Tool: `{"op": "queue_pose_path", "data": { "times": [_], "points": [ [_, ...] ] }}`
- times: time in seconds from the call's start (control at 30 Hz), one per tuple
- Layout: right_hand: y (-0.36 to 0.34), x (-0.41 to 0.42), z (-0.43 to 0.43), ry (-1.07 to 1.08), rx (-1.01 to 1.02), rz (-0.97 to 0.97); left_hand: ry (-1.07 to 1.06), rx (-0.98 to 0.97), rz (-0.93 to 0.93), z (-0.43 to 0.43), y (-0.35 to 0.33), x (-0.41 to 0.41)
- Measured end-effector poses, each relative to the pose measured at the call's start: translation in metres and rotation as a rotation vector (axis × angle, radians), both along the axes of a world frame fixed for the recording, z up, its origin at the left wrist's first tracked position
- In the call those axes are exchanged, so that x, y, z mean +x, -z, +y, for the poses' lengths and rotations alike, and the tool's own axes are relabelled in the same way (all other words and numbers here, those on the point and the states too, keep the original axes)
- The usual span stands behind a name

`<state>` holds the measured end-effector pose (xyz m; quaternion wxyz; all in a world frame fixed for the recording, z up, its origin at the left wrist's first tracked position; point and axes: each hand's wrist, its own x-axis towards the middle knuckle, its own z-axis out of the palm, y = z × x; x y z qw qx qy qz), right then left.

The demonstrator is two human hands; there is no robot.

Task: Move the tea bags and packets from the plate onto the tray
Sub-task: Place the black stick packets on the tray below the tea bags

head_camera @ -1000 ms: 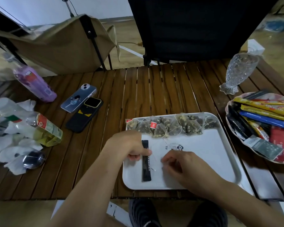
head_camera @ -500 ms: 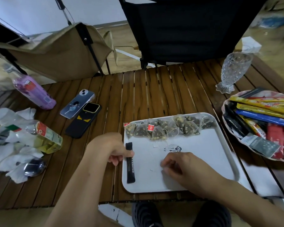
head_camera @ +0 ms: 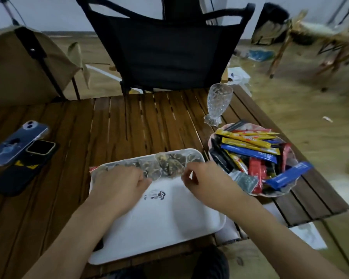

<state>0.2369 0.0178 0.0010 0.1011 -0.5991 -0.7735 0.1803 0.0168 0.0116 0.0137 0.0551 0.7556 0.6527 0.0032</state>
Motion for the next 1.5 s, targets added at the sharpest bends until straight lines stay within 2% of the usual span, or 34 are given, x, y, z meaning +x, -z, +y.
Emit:
{"op": "queue_pose_path", "data": {
  "times": [0.2, 0.37, 0.53, 0.7, 0.83, 0.97, 1.1, 1.17, 1.27, 1.33, 1.4, 1.43, 1.5],
  "points": [
    [-0.013, 0.053, 0.022, 0.295, 0.143, -0.218, -0.017, 0.037, -0.035, 0.001, 0.003, -0.002],
    [-0.001, 0.063, 0.034, 0.35, 0.053, -0.313, -0.064, 0.027, -0.056, 0.006, 0.004, -0.011],
    [0.003, 0.054, 0.038, 0.392, 0.078, -0.406, -0.077, 0.015, -0.086, 0.007, 0.005, -0.017],
    [0.004, 0.054, 0.04, 0.422, 0.106, -0.368, -0.082, 0.017, -0.103, 0.008, 0.005, -0.026],
    [-0.006, 0.061, 0.037, 0.428, 0.136, -0.244, -0.115, 0.011, -0.155, 0.01, 0.001, -0.038],
    [-0.017, 0.064, 0.034, 0.413, 0.209, 0.026, -0.163, -0.022, -0.229, 0.011, -0.006, -0.053],
    [-0.034, 0.052, 0.026, 0.347, 0.462, 0.284, -0.203, -0.044, -0.29, 0.009, -0.016, -0.068],
    [-0.035, 0.046, 0.024, 0.321, 0.554, 0.31, -0.221, -0.032, -0.307, 0.009, -0.018, -0.074],
    [-0.025, 0.042, 0.028, 0.317, 0.56, 0.197, -0.24, -0.037, -0.322, 0.007, -0.018, -0.081],
    [-0.026, 0.037, 0.027, 0.299, 0.591, 0.208, -0.257, -0.05, -0.334, 0.006, -0.018, -0.084],
    [-0.035, 0.023, 0.02, 0.26, 0.552, 0.314, -0.269, -0.048, -0.338, 0.007, -0.02, -0.086],
    [-0.039, 0.013, 0.014, 0.246, 0.47, 0.39, -0.277, -0.053, -0.337, 0.007, -0.021, -0.087],
    [-0.041, -0.015, -0.002, 0.235, 0.181, 0.57, -0.302, -0.075, -0.326, 0.007, -0.023, -0.088]
  ]
}}
